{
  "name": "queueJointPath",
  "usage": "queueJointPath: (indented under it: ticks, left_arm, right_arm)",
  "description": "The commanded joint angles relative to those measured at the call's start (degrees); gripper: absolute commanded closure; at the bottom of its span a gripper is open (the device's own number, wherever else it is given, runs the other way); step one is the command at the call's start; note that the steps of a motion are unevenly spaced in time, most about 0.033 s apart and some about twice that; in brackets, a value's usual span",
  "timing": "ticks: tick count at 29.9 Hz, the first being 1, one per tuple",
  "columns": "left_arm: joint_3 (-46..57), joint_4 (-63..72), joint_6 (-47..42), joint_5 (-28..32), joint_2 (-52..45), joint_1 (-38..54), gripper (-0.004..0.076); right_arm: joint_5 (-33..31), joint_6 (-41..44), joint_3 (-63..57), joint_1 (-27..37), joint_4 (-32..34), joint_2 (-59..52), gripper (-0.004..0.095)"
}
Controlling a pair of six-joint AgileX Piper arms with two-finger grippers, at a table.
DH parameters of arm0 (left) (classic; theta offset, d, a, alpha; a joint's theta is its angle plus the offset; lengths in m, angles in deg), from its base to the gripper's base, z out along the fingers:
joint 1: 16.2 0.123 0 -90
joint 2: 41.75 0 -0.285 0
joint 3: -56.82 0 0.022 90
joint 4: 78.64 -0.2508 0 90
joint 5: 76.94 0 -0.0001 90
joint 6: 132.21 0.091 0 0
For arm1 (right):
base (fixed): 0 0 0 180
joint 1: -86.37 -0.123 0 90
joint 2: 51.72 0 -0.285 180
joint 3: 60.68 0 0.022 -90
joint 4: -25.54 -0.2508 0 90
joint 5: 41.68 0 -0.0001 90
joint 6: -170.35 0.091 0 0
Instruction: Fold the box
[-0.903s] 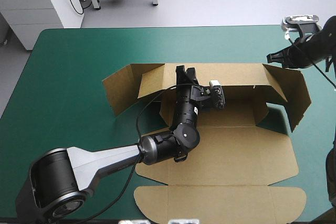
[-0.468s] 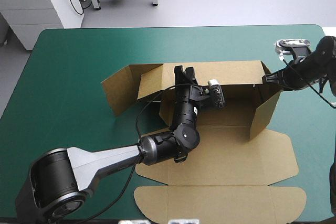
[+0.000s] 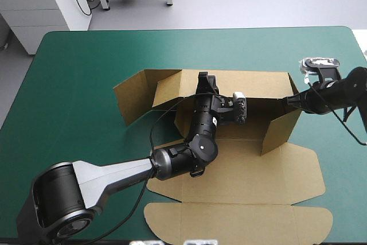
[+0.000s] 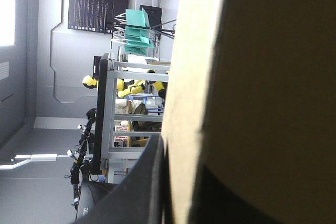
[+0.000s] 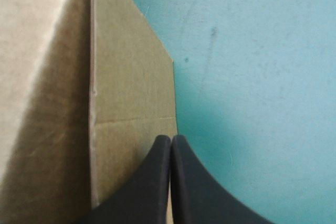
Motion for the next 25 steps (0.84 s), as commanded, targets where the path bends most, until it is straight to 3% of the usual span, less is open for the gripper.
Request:
queueJointPath:
  ticks: [1,10,19,21,25]
  left_arm:
    - [-1.44,2.33,2.01,1.14,-2.78,-0.14,0.0732]
    - [-1.44,3.51,3.62,0.9,-2.74,-0.14,0.0732]
    - [-1.44,3.62,3.62,0.48,-2.74,-0.14,0.0732]
    - [-1.44,3.62,3.62,0.48,-2.74,-0.14,0.0732]
    - [-1.44,3.62,3.62,0.48,-2.74,-0.14,0.0732]
  right_arm:
    - [5.99,-1.29,-2.66,-0.02,-3.45,-4.58,0.0926]
    - [17.21,-7.56,-13.39,-0.02,-9.01,-10.2,0.0927]
    - [14.72,-14.3,-14.08,-0.02,-8.78,-10.32,0.0914]
    - [14.11,-13.63,-14.08,-0.02,-8.78,-10.44,0.0864]
    - [12.49,-13.74,-13.97,-0.02,-6.56,-10.44,0.0627]
